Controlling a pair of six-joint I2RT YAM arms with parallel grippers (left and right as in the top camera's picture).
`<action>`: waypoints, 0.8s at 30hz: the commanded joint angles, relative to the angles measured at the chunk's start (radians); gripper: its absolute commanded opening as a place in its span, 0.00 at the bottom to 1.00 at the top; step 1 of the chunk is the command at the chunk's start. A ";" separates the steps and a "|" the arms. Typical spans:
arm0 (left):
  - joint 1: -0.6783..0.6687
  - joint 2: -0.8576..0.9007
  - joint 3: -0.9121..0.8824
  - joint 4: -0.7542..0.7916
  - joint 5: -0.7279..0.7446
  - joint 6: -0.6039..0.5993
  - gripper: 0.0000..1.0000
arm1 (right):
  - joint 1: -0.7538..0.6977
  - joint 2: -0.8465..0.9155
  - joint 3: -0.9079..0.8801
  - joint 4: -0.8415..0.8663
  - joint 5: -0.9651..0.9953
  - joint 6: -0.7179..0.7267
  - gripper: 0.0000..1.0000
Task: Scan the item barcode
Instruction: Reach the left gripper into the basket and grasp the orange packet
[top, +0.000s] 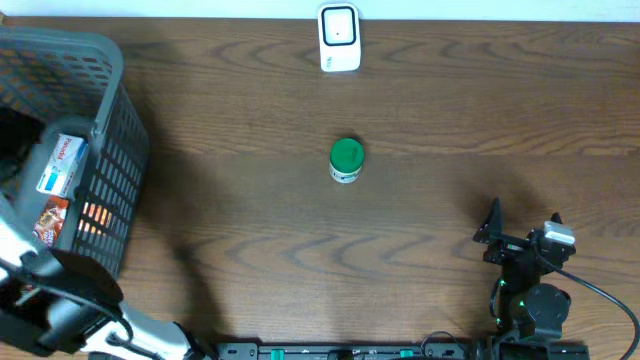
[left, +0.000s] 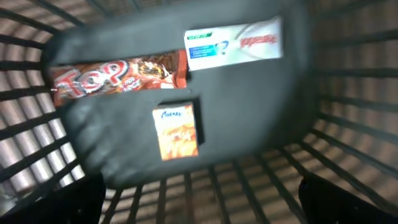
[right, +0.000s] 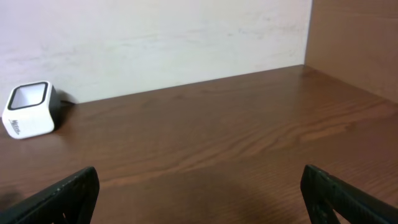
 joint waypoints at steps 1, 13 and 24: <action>0.000 0.024 -0.159 0.068 -0.008 -0.015 1.00 | 0.003 -0.004 -0.002 -0.003 0.002 -0.006 0.99; 0.000 0.028 -0.726 0.538 -0.001 -0.042 1.00 | 0.003 -0.004 -0.002 -0.003 0.002 -0.006 0.99; 0.000 -0.003 -0.827 0.644 -0.002 -0.041 0.49 | 0.003 -0.004 -0.002 -0.003 0.002 -0.006 0.99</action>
